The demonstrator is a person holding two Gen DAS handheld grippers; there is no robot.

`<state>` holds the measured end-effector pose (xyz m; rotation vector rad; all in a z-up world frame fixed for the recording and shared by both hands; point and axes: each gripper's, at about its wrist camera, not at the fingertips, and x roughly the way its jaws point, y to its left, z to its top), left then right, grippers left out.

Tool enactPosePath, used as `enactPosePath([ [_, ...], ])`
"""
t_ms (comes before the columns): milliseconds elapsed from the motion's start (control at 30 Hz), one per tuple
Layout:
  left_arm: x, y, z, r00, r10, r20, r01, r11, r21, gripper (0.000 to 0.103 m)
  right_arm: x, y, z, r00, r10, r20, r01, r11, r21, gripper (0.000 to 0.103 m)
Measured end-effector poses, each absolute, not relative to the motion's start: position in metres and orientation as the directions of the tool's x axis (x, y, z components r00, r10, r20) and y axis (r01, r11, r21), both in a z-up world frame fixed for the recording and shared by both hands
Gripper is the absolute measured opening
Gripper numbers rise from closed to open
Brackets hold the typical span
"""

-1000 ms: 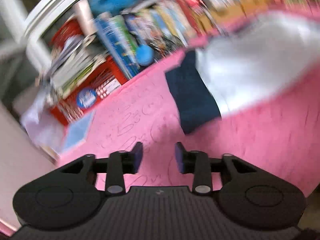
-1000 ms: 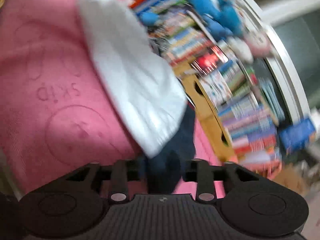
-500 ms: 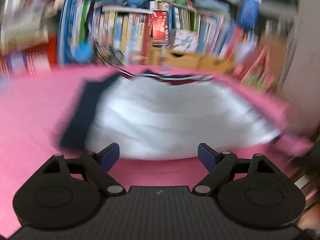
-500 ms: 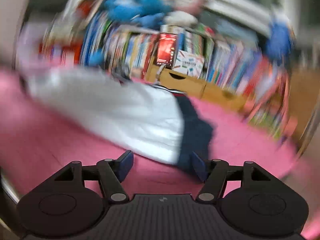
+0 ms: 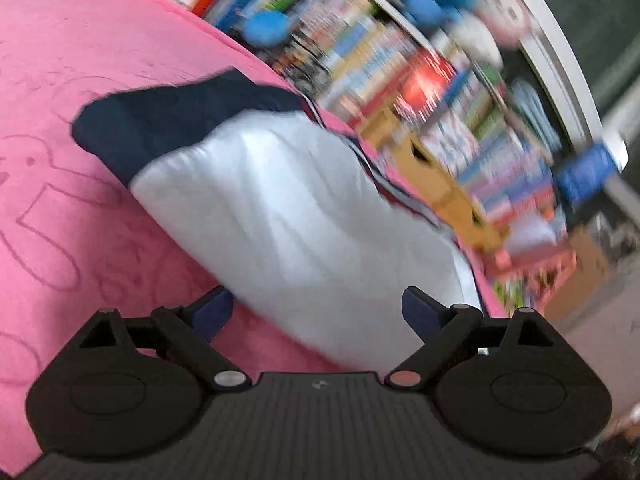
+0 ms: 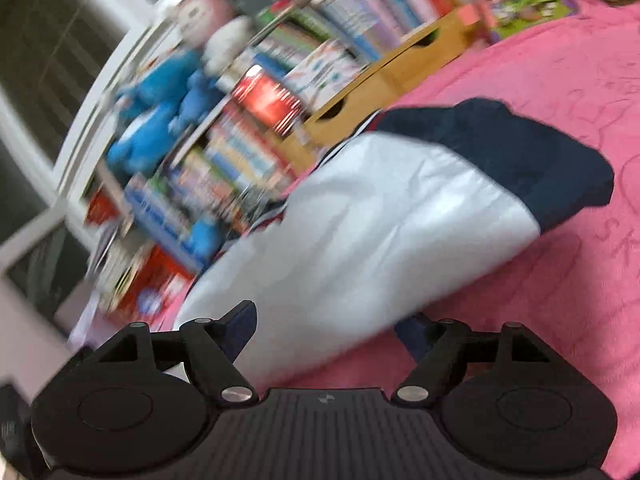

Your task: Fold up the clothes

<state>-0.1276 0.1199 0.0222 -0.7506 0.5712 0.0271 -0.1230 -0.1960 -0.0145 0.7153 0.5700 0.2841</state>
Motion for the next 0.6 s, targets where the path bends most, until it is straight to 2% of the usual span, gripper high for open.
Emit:
enactPosePath([
  [100, -0.125, 0.129, 0.024, 0.866, -0.020, -0.500, -0.326, 0.737, -0.593, 0.091, -0.115, -0.202, -0.019, 0.846, 0.382, -0.371, -0.012, 0.710, 0.704, 0.076],
  [167, -0.123, 0.135, 0.027, 0.857, 0.080, -0.509, -0.393, 0.740, -0.545, 0.081, -0.115, -0.211, -0.022, 0.860, 0.360, -0.363, 0.001, 0.709, 0.705, 0.076],
  [233, -0.121, 0.142, 0.026, 0.844, 0.142, -0.517, -0.439, 0.736, -0.515, 0.058, -0.118, -0.223, -0.023, 0.884, 0.296, -0.361, 0.042, 0.719, 0.694, 0.076],
  [300, -0.113, 0.147, 0.026, 0.836, 0.164, -0.523, -0.459, 0.731, -0.505, 0.053, -0.119, -0.236, -0.025, 0.899, 0.264, -0.349, 0.065, 0.708, 0.703, 0.075],
  [367, -0.104, 0.150, 0.026, 0.822, 0.196, -0.535, -0.486, 0.731, -0.480, 0.036, -0.109, -0.240, -0.026, 0.900, 0.257, -0.352, 0.079, 0.698, 0.711, 0.076],
  [400, -0.098, 0.152, 0.026, 0.809, 0.214, -0.547, -0.502, 0.736, -0.454, 0.021, -0.104, -0.241, -0.025, 0.899, 0.249, -0.360, 0.090, 0.700, 0.708, 0.076],
  [433, -0.095, 0.155, 0.028, 0.805, 0.217, -0.552, -0.509, 0.732, -0.454, 0.012, -0.099, -0.242, -0.023, 0.897, 0.239, -0.372, 0.103, 0.706, 0.701, 0.076],
  [467, -0.092, 0.158, 0.031, 0.802, 0.219, -0.556, -0.514, 0.728, -0.454, 0.009, -0.094, -0.243, -0.021, 0.895, 0.229, -0.384, 0.115, 0.711, 0.693, 0.074],
  [533, -0.098, 0.159, 0.041, 0.831, 0.218, -0.512, -0.477, 0.753, -0.453, 0.006, -0.084, -0.245, -0.017, 0.889, 0.208, -0.407, 0.141, 0.722, 0.677, 0.044],
  [567, -0.105, 0.154, 0.049, 0.847, 0.227, -0.480, -0.452, 0.783, -0.427, 0.006, -0.084, -0.247, -0.014, 0.888, 0.205, -0.411, 0.140, 0.732, 0.667, 0.013],
  [600, -0.113, 0.148, 0.057, 0.858, 0.235, -0.456, -0.433, 0.809, -0.399, 0.006, -0.090, -0.251, -0.008, 0.889, 0.211, -0.406, 0.122, 0.746, 0.655, 0.013],
])
